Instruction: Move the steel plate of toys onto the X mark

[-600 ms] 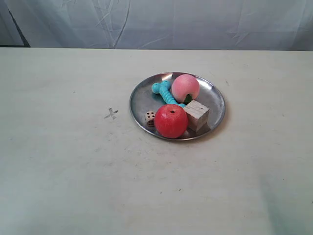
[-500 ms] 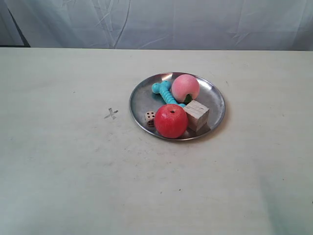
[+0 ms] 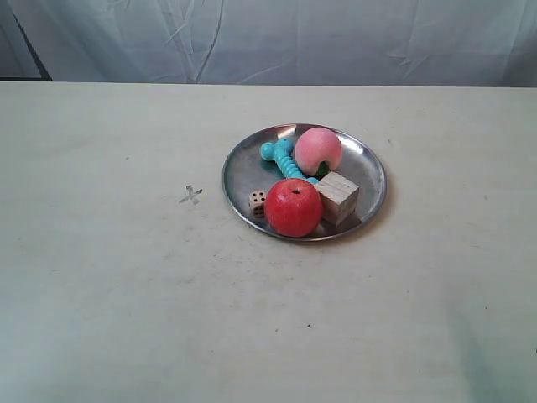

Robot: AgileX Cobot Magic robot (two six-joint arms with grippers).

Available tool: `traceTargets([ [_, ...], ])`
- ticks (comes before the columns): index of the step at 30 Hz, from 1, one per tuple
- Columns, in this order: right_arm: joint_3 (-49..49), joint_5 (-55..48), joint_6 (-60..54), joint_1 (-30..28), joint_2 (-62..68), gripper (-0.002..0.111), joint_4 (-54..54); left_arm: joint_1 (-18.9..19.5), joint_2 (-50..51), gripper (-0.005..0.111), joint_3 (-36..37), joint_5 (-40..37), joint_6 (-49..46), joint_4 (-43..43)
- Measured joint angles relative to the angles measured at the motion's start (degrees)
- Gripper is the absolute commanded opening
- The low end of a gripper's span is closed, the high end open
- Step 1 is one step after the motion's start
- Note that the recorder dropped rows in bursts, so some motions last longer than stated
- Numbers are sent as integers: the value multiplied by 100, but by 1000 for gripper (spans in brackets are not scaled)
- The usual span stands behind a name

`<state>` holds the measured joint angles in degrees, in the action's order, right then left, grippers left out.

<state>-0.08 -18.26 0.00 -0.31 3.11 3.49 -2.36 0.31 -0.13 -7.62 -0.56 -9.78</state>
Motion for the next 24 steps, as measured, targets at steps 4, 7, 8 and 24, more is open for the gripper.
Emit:
traceTargets([
  [4,0,0,0,0,0,0,0,0,-4,0,0,867,13,157],
  [7,0,0,0,0,0,0,-13,0,-4,0,0,1580,56,221],
  [8,0,11,-41,0,0,0,-56,0,-4,0,0,1824,99,241],
  [24,0,3901,885,0,0,0,-397,0,-13,0,0,3724,2486,2634],
])
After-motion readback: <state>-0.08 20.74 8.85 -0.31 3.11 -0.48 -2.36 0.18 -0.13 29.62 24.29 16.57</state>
